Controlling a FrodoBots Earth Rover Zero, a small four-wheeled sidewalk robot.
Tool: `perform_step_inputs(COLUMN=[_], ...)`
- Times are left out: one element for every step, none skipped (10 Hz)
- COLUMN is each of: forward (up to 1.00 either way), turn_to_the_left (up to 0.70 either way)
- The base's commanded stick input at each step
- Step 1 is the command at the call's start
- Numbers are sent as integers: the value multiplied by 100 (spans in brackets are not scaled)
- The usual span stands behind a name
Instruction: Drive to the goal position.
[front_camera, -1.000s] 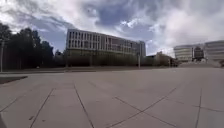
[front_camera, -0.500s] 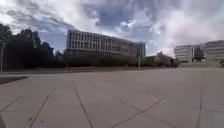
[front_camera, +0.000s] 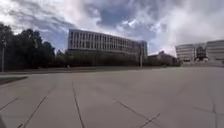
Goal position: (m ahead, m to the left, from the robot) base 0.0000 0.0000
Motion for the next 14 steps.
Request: perform_step_inputs(forward=[0, 3, 7, 11, 14, 17, 20, 24, 27, 30, 33, 37, 40, 43], turn_to_the_left=[0, 0, 0, 0, 0, 0, 0, 0, 0, 0, 0, 0, 0, 0])
